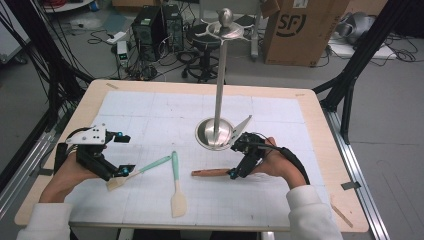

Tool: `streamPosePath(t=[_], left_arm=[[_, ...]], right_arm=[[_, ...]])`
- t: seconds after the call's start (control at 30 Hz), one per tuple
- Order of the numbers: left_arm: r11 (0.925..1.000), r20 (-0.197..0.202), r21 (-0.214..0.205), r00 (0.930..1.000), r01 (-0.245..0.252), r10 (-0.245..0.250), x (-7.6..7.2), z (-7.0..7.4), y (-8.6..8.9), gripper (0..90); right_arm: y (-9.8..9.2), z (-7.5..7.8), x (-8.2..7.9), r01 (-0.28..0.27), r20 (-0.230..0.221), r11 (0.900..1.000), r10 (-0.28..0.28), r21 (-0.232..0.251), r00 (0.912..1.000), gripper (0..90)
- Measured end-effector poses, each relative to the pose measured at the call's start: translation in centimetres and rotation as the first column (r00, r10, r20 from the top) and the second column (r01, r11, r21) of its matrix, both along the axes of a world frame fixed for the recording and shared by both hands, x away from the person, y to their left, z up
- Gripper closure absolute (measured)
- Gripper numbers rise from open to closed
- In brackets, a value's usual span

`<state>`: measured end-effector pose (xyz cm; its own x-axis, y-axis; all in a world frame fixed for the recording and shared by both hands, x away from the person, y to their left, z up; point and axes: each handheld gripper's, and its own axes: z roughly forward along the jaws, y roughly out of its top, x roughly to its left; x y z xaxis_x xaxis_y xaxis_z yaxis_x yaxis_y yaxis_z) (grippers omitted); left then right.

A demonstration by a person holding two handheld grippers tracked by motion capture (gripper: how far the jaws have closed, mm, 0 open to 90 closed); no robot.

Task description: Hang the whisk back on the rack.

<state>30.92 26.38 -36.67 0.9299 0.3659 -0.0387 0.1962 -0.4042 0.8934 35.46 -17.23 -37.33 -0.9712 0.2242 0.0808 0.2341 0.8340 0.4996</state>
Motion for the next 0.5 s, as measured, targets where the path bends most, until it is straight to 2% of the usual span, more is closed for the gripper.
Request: streamPosePath(t=[0.3, 0.37, 0.5], left_arm=[[1.0, 0.005, -0.006, 1.0, 0.0, 0.0, 0.0, 0.1, 0.1, 1.6], [1.0, 0.005, -0.007, 1.0, -0.001, 0.001, 0.0, 0.1, 0.1, 1.7], [1.0, 0.004, -0.008, 1.0, 0.0, 0.0, 0.0, 0.1, 0.1, 1.6]], right_arm=[[1.4, -1.2, 0.1, -0.017, -0.032, 0.9987, 0.015, -0.049, 0.9994, 4.5], [1.9, -1.5, 0.0, -0.04, -0.04, 0.997, 0.037, -0.067, 0.9985, 4.5], [2.3, -2.1, 0.0, -0.035, -0.051, 0.9953, 0.03, -0.09, 0.9983, 4.5]])
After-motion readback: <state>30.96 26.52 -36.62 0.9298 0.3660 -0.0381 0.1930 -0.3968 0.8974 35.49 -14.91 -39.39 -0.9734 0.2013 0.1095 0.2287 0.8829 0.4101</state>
